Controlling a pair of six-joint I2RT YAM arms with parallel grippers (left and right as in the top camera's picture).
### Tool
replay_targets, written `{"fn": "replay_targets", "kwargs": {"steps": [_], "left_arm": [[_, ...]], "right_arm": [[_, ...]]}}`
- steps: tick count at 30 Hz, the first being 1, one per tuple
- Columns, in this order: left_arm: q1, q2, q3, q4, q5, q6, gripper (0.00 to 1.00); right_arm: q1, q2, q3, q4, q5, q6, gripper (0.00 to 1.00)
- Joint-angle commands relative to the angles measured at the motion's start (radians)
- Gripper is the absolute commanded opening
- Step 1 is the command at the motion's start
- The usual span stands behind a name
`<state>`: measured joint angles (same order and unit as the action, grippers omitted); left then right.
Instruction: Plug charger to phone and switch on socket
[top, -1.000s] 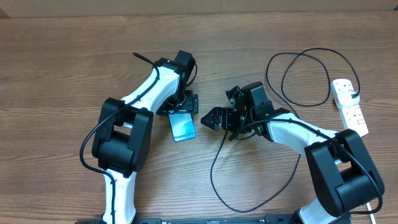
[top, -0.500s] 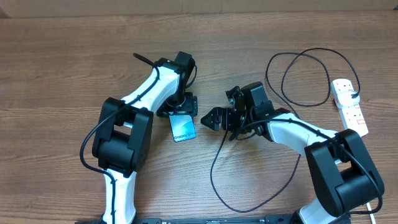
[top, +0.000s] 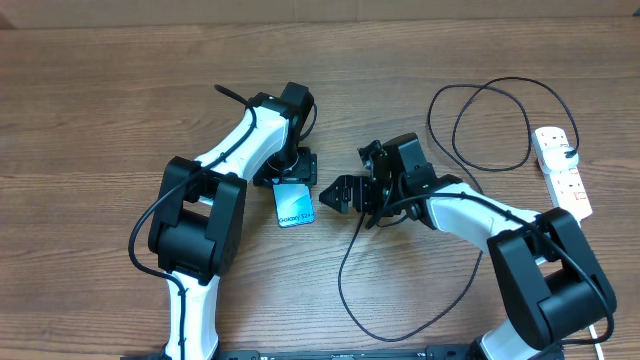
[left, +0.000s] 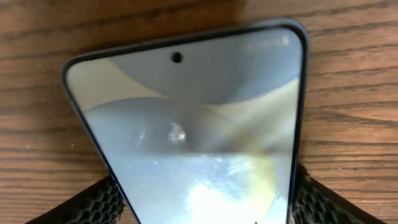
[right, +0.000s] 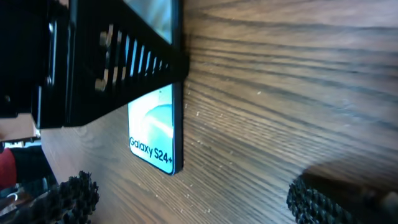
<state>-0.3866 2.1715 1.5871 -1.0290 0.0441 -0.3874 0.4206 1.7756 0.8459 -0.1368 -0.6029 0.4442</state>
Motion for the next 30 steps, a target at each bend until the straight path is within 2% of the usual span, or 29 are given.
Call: {"fn": "replay_targets", "kwargs": {"steps": [1, 8, 14, 20, 26, 30], "left_arm": [[-0.006, 0.031, 0.012, 0.012, 0.054, 0.033, 0.76], [-0.006, 0.031, 0.012, -0.008, 0.053, -0.031, 0.79], [-0.01, 0.031, 0.012, -0.014, 0.048, -0.053, 0.79], [-0.038, 0.032, 0.011, -0.037, -0.045, -0.137, 0.83], [-0.052, 0.032, 0.009, -0.04, -0.079, -0.141, 0.78], [-0.045, 0.032, 0.007, -0.036, -0.084, -0.141, 0.83]], "right_arm": [[0.005, -0.021, -0.002, 0.001, -0.005, -0.008, 1.0], [0.005, -0.021, -0.002, 0.001, -0.002, -0.008, 1.0], [0.005, -0.021, -0.002, 0.001, -0.002, -0.008, 1.0], [0.005, -0.021, -0.002, 0.002, -0.001, -0.008, 1.0], [0.005, -0.021, -0.002, 0.0, -0.001, -0.008, 1.0], [0.005, -0.021, -0.002, -0.001, -0.001, -0.008, 1.0]]}}
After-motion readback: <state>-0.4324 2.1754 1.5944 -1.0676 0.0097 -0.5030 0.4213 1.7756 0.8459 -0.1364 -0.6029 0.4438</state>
